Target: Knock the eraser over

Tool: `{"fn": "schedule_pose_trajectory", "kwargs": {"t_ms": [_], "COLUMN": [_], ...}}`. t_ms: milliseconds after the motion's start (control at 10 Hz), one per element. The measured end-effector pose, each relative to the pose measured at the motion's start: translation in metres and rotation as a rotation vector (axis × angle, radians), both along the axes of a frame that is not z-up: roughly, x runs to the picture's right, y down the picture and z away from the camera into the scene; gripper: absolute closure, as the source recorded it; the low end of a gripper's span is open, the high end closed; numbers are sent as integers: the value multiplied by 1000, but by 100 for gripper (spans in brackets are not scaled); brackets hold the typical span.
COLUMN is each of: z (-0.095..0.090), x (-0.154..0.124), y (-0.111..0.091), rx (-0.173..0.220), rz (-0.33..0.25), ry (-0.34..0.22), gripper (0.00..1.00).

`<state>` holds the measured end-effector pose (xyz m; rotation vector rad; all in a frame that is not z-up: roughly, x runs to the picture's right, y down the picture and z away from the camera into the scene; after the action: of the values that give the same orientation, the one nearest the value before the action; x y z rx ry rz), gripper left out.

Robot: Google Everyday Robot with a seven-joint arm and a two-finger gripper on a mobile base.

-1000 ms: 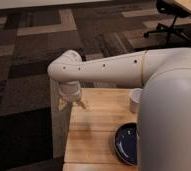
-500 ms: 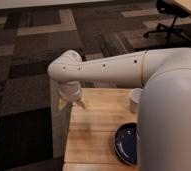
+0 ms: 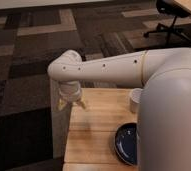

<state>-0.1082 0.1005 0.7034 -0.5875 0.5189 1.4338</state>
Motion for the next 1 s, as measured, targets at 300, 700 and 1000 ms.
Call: {"fn": "schedule_pose_trajectory", "kwargs": {"t_ms": [300, 700, 1000], "z": [0, -3, -9], "x": [0, 22, 79], "y": [0, -1, -4], "rx": [0, 7, 40], "rz": [0, -3, 4], "ry": [0, 18, 44], "gripper": [35, 35, 35]}}
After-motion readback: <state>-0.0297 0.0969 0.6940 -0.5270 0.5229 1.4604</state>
